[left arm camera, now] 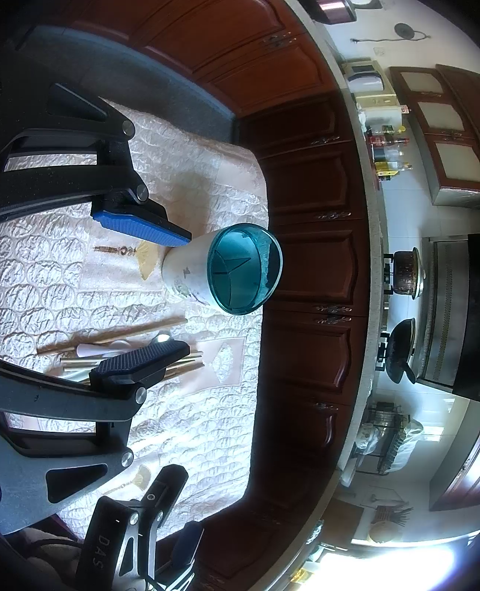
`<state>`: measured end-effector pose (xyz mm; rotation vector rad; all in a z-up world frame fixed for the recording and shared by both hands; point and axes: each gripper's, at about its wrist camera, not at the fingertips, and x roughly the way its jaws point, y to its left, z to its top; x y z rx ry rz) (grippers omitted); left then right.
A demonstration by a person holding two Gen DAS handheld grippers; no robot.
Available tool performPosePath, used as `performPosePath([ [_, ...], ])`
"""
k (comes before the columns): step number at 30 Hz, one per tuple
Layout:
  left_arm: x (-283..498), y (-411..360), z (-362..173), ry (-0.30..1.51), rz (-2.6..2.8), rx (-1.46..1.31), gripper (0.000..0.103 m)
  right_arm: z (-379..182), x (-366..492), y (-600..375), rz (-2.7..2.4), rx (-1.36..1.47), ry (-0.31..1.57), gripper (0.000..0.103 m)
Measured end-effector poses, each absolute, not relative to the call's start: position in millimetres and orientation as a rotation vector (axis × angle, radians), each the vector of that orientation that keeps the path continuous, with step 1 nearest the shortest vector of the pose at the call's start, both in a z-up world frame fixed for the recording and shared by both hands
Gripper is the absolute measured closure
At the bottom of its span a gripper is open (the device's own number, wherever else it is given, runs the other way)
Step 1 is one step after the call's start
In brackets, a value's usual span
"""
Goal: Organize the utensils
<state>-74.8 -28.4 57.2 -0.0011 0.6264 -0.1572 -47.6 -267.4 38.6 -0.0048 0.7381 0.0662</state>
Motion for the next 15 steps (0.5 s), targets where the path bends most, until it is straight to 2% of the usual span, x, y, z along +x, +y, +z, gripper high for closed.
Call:
performPosePath([
  [15,-61.2,-32.5,39.0,0.682,-0.162,0.002,0.05,16.1,-35.2,-270.6,0.072,0.011,0.795,0.004],
])
